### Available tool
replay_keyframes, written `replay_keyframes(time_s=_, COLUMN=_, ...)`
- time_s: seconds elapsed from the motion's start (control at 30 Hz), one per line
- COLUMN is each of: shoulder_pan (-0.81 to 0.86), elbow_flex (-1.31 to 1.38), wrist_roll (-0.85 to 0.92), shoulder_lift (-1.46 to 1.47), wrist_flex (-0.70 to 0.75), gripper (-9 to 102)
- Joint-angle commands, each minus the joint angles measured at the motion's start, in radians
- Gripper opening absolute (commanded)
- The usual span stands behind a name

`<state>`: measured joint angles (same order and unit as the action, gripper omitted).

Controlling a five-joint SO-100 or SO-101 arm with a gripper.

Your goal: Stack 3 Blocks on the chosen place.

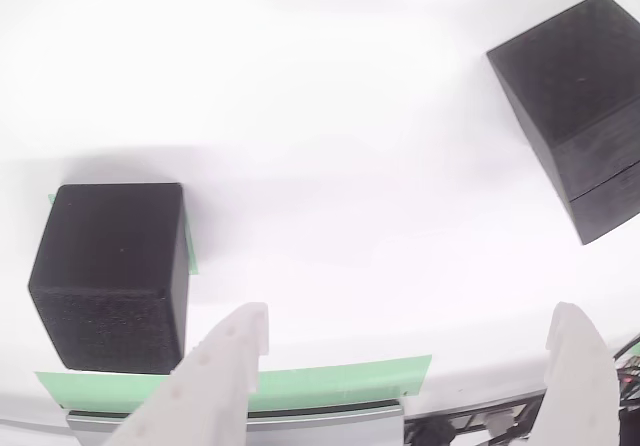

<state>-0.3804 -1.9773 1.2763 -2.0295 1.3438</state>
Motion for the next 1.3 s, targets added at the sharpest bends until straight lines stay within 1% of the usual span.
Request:
replay_keyframes(time_s=0.0, shoulder_pan=-0.006, elbow_flex=0.003, wrist_roll=-0.005, shoulder_lift=-0.025, wrist_flex=0.000, gripper=34)
replay_keyframes(time_s=0.2, shoulder_pan=-0.009, elbow_flex=-0.003, wrist_roll=-0.012, shoulder_lift=-0.023, wrist_flex=-0.009, gripper=34)
replay_keyframes(time_s=0.27, shoulder_pan=-0.023, elbow_flex=0.003, wrist_roll=-0.075, shoulder_lift=-0.005, wrist_flex=-0.058, gripper=34)
replay_keyframes(time_s=0.33, shoulder_pan=-0.052, elbow_flex=0.032, wrist_roll=-0.184, shoulder_lift=0.051, wrist_flex=-0.110, gripper=34)
replay_keyframes(time_s=0.43, shoulder_pan=-0.109, elbow_flex=0.058, wrist_roll=-0.256, shoulder_lift=0.110, wrist_flex=-0.120, gripper=34)
replay_keyframes(time_s=0.57, shoulder_pan=-0.199, elbow_flex=0.074, wrist_roll=-0.339, shoulder_lift=0.121, wrist_flex=-0.121, gripper=34)
replay_keyframes(time_s=0.8, shoulder_pan=-0.301, elbow_flex=0.201, wrist_roll=-0.617, shoulder_lift=0.213, wrist_flex=-0.098, gripper=34)
replay_keyframes(time_s=1.0, shoulder_pan=-0.301, elbow_flex=0.262, wrist_roll=-0.842, shoulder_lift=0.244, wrist_flex=-0.104, gripper=35)
replay_keyframes(time_s=1.17, shoulder_pan=-0.302, elbow_flex=0.290, wrist_roll=-1.118, shoulder_lift=0.249, wrist_flex=-0.092, gripper=34)
replay_keyframes(time_s=1.27, shoulder_pan=-0.322, elbow_flex=0.262, wrist_roll=-1.203, shoulder_lift=0.249, wrist_flex=-0.067, gripper=34)
